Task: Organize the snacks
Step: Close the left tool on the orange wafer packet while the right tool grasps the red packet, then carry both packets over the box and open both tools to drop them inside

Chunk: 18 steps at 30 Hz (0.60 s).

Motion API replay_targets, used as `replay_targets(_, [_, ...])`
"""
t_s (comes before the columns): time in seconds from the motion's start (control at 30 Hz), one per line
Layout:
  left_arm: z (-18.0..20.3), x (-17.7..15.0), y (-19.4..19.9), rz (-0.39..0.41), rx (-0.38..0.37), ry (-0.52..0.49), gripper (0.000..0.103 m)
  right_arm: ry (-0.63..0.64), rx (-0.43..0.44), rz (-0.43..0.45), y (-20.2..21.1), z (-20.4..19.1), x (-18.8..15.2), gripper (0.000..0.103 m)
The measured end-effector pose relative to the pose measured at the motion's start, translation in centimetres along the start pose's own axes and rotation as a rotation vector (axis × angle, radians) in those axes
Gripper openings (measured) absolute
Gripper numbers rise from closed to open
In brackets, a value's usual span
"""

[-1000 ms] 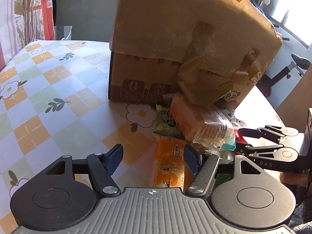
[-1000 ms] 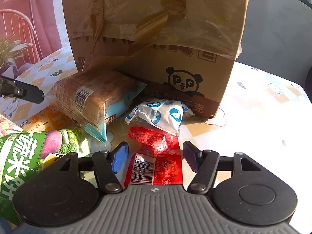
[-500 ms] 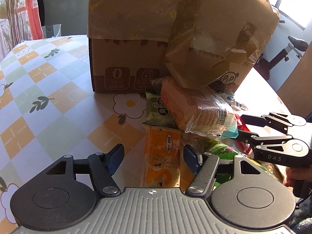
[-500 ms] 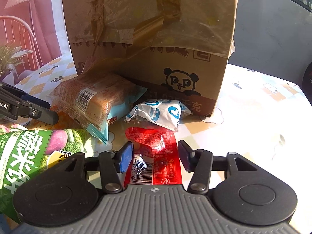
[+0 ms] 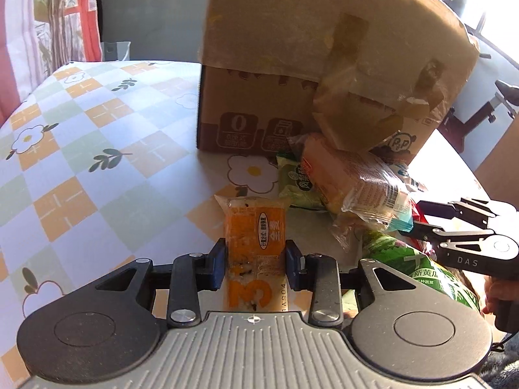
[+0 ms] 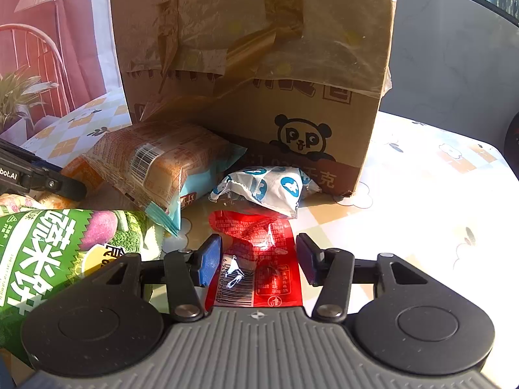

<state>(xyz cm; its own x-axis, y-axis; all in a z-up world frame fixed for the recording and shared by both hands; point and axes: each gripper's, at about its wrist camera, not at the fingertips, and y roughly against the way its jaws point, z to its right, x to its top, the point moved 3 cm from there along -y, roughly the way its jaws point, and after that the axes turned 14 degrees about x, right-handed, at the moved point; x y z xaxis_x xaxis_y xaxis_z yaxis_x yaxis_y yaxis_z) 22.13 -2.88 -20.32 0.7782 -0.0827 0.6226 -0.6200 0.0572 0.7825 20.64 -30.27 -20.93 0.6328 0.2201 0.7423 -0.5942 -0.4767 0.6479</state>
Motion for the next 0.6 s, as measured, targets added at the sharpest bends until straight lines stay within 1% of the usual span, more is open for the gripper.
replay_targets(0.13, [-0.9,0.3,0.8,0.025,0.0,0.043,0.038,0.003,0.005,-0.032,0.3,-0.5,0.2,0.051])
replay_targets(0.23, [-1.0,0.4,0.9,0.031,-0.006,0.044,0.038,-0.029,-0.001,-0.02,1.2,-0.4,-0.1,0.051])
replay_targets(0.37, [-1.1,0.3,1.1,0.038,-0.01,0.053,0.038,-0.106,-0.014,0.015,2.8,0.5,-0.8,0.051])
replay_targets(0.5, [-1.7,0.3,1.3,0.045,-0.001,0.075,0.038,-0.19,-0.019,0.122,4.8,1.8,-1.1,0.051])
replay_targets(0.6, [-2.2,0.6,1.5,0.059,0.007,0.087,0.038,-0.234,-0.029,0.221,6.5,2.3,-0.4,0.051])
